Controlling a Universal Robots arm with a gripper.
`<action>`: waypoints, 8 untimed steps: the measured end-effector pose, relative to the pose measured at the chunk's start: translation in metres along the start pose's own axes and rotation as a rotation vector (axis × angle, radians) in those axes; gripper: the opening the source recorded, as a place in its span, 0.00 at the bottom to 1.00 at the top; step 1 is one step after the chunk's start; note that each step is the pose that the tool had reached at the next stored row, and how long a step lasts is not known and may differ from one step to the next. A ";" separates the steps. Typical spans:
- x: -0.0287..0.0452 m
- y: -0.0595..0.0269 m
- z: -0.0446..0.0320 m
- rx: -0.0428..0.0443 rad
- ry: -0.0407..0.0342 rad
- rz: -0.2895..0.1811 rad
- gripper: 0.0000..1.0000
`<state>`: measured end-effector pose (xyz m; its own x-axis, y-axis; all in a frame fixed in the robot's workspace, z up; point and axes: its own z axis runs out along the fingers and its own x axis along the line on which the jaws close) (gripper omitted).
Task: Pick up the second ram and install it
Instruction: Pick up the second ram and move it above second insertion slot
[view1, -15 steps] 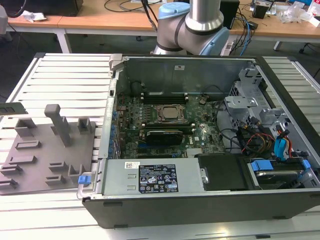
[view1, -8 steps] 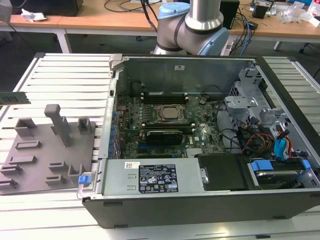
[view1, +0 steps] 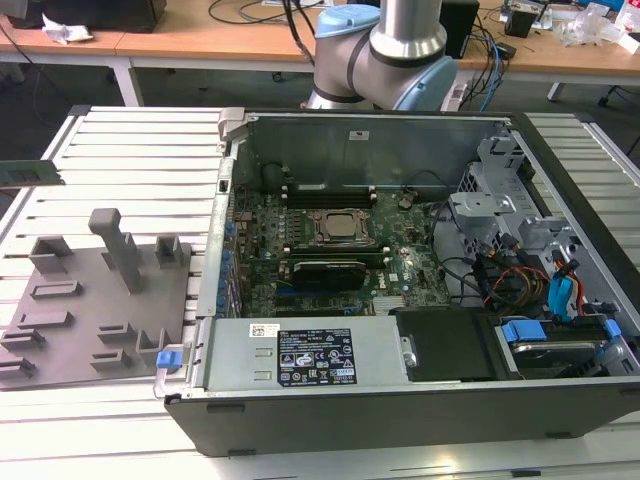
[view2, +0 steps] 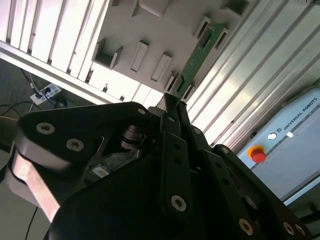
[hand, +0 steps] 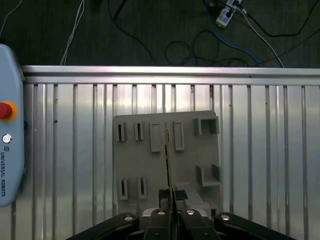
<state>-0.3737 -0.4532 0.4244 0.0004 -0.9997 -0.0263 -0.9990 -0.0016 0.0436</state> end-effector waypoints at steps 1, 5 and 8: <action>-0.0011 -0.0001 -0.0016 0.0001 -0.0001 0.000 0.14; -0.0045 -0.0005 -0.0113 0.0000 -0.0002 0.000 0.14; -0.0061 -0.0004 -0.0231 0.0000 -0.0002 0.000 0.14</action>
<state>-0.3723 -0.4476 0.4476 0.0005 -0.9996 -0.0265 -0.9990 -0.0016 0.0436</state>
